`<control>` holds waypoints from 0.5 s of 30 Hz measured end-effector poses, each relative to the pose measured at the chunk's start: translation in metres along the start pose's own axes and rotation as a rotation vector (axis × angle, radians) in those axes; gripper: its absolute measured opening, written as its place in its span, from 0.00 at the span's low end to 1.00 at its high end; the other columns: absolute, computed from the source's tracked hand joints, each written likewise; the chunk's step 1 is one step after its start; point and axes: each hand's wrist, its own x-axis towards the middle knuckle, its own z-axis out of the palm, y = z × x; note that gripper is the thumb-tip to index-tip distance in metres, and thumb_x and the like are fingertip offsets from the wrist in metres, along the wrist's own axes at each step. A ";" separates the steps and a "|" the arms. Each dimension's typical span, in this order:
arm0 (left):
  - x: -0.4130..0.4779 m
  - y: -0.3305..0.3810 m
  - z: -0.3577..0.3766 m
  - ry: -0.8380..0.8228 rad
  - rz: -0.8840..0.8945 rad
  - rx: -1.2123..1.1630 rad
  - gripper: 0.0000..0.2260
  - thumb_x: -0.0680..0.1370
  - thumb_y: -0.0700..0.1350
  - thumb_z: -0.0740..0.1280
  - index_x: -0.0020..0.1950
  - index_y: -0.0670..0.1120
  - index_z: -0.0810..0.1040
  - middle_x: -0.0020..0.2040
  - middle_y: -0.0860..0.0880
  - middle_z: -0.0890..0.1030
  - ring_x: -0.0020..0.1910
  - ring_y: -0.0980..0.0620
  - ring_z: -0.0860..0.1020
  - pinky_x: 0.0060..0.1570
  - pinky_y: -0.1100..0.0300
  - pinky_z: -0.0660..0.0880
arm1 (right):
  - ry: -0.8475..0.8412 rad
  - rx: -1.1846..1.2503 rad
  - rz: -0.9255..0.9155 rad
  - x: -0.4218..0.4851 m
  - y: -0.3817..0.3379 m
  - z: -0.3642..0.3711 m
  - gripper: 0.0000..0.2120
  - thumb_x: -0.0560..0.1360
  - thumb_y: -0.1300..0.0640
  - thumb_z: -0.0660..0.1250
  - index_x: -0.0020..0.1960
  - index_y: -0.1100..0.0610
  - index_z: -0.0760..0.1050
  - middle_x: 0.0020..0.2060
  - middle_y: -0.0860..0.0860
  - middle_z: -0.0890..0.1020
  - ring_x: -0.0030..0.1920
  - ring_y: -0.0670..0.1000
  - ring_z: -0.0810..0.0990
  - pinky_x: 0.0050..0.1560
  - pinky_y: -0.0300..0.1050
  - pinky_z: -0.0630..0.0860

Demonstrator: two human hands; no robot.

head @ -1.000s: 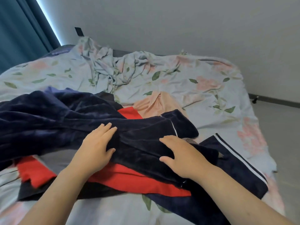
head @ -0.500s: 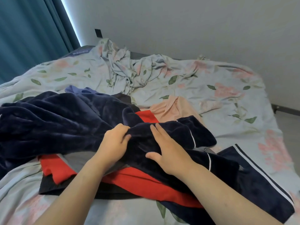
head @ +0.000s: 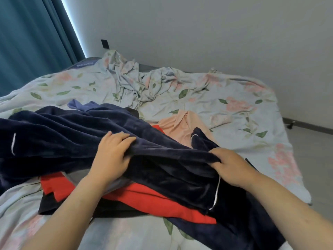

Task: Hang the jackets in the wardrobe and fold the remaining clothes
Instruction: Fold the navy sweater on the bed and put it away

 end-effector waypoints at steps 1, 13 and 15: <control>0.005 -0.006 -0.002 0.016 -0.057 0.020 0.28 0.62 0.34 0.76 0.63 0.41 0.80 0.60 0.41 0.80 0.62 0.38 0.76 0.70 0.40 0.62 | 0.022 0.020 0.041 -0.011 0.017 -0.014 0.07 0.77 0.57 0.65 0.42 0.49 0.78 0.39 0.43 0.81 0.42 0.41 0.79 0.46 0.43 0.74; 0.020 0.133 0.012 -0.231 0.213 -0.067 0.17 0.67 0.52 0.62 0.53 0.52 0.82 0.45 0.53 0.83 0.46 0.47 0.81 0.47 0.52 0.75 | 0.231 -0.144 0.451 -0.149 0.177 -0.089 0.15 0.73 0.72 0.64 0.43 0.54 0.82 0.40 0.50 0.83 0.46 0.56 0.80 0.46 0.53 0.74; 0.018 0.166 0.022 -0.252 0.200 -0.181 0.14 0.70 0.53 0.62 0.52 0.54 0.81 0.45 0.55 0.82 0.46 0.50 0.80 0.46 0.56 0.74 | 0.186 -0.173 0.540 -0.166 0.184 -0.091 0.17 0.72 0.71 0.63 0.41 0.51 0.81 0.39 0.50 0.82 0.44 0.56 0.81 0.46 0.56 0.77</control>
